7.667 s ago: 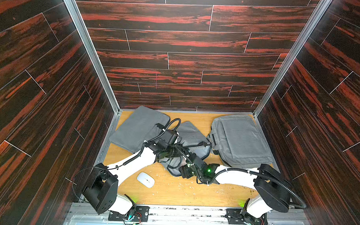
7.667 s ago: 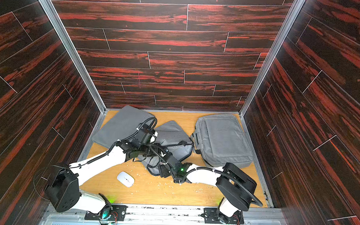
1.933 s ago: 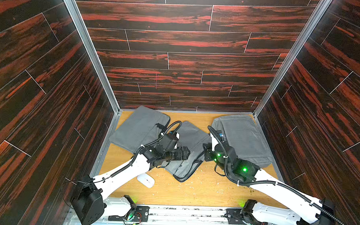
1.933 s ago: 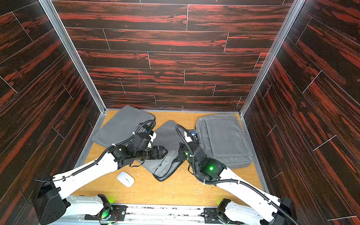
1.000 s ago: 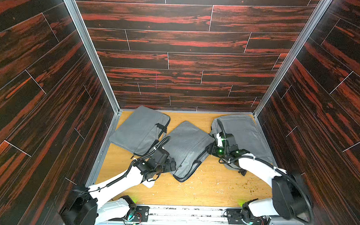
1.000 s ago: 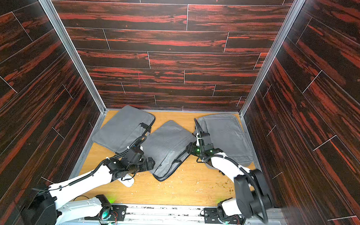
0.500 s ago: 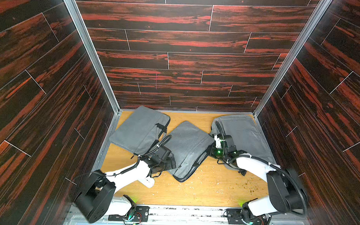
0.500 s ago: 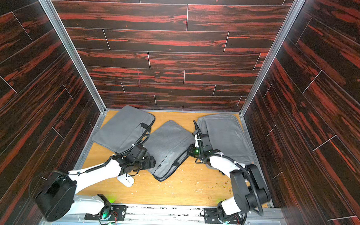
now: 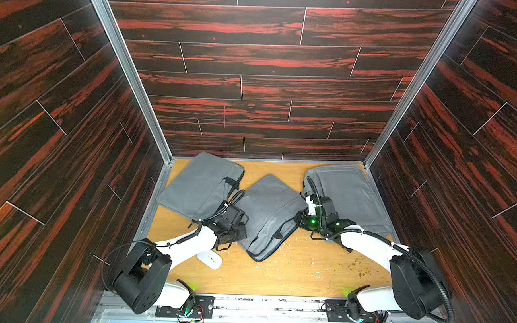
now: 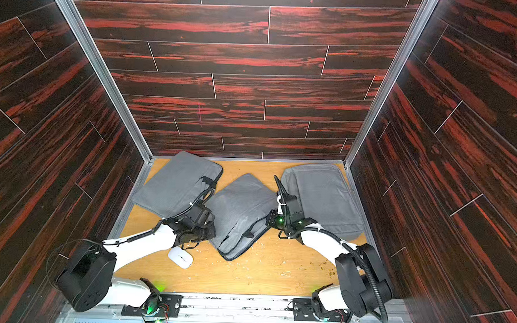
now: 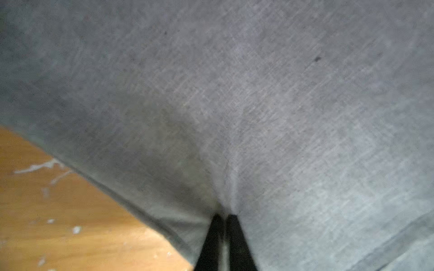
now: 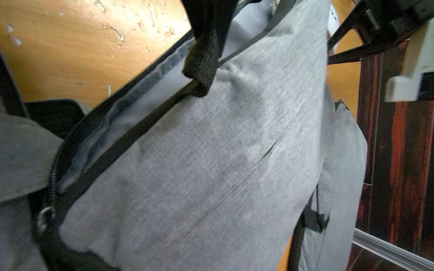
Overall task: Put the mouse into the laptop bag
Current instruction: Adjust the zippered laptop bag at the center of the board.
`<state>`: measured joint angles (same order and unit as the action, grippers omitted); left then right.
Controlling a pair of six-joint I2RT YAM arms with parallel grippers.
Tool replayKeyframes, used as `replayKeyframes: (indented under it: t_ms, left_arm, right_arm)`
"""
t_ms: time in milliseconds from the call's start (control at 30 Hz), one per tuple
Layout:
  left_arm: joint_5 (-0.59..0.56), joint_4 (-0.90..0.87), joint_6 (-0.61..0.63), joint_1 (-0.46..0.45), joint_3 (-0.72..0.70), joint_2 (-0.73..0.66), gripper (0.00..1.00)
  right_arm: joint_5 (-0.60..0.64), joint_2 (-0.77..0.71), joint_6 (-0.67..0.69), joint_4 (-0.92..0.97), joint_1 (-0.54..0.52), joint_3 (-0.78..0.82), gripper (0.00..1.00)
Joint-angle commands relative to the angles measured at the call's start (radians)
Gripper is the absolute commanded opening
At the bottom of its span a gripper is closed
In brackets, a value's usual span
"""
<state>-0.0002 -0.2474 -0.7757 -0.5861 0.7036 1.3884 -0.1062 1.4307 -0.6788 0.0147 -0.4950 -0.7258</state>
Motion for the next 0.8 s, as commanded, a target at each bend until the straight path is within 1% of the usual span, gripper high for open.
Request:
replayKeyframes:
  t_ms: [0, 33, 67, 100, 200, 267, 367, 433, 500, 533, 567, 600, 633, 667, 733, 767]
  left_arm:
    - [-0.010, -0.050, -0.013, 0.000, -0.017, -0.076, 0.58]
    - [-0.016, -0.060, -0.024, 0.001, -0.030, -0.091, 0.67]
    - [-0.025, -0.071, -0.034, 0.000, -0.046, -0.107, 0.74]
    - [-0.039, -0.084, -0.046, 0.001, -0.061, -0.120, 0.78]
    - [-0.075, -0.106, -0.064, 0.002, -0.092, -0.135, 0.85]
    - [-0.085, -0.101, -0.066, 0.002, -0.100, -0.122, 0.88]
    - [-0.089, -0.073, -0.063, 0.005, -0.084, -0.062, 0.90]
    - [-0.078, -0.044, -0.062, 0.009, -0.065, -0.008, 0.90]
    - [-0.063, -0.023, -0.060, 0.010, -0.046, 0.042, 0.87]
    - [-0.057, -0.016, -0.057, 0.012, -0.036, 0.059, 0.83]
    - [-0.053, -0.006, -0.056, 0.012, -0.033, 0.071, 0.77]
    - [-0.048, 0.003, -0.056, 0.013, -0.031, 0.074, 0.67]
    - [-0.047, 0.005, -0.054, 0.013, -0.029, 0.075, 0.53]
    - [-0.050, 0.004, -0.054, 0.013, -0.028, 0.068, 0.42]
    - [-0.066, -0.007, -0.054, 0.014, -0.026, 0.053, 0.22]
    - [-0.075, -0.014, -0.052, 0.015, -0.026, 0.039, 0.16]
  right_arm:
    - [-0.043, 0.036, -0.010, 0.027, -0.023, -0.011, 0.00]
    - [-0.044, 0.036, -0.010, 0.027, -0.022, -0.012, 0.00]
    - [-0.044, 0.037, -0.012, 0.028, -0.022, -0.014, 0.00]
    - [-0.045, 0.038, -0.012, 0.030, -0.022, -0.016, 0.00]
    - [-0.050, 0.039, -0.012, 0.034, -0.023, -0.021, 0.00]
    - [-0.050, 0.036, -0.010, 0.035, -0.025, -0.023, 0.00]
    - [-0.049, 0.034, -0.012, 0.040, -0.027, -0.021, 0.00]
    - [-0.049, 0.034, -0.013, 0.040, -0.029, -0.020, 0.00]
    - [-0.049, 0.034, -0.015, 0.040, -0.031, -0.018, 0.00]
    - [-0.050, 0.034, -0.015, 0.040, -0.032, -0.017, 0.00]
    - [-0.049, 0.036, -0.015, 0.040, -0.033, -0.017, 0.00]
    - [-0.047, 0.036, -0.014, 0.040, -0.033, -0.017, 0.00]
    - [-0.047, 0.039, -0.015, 0.040, -0.033, -0.016, 0.00]
    - [-0.048, 0.041, -0.015, 0.038, -0.032, -0.017, 0.00]
    - [-0.050, 0.048, -0.015, 0.036, -0.033, -0.016, 0.00]
    - [-0.051, 0.051, -0.016, 0.034, -0.034, -0.016, 0.00]
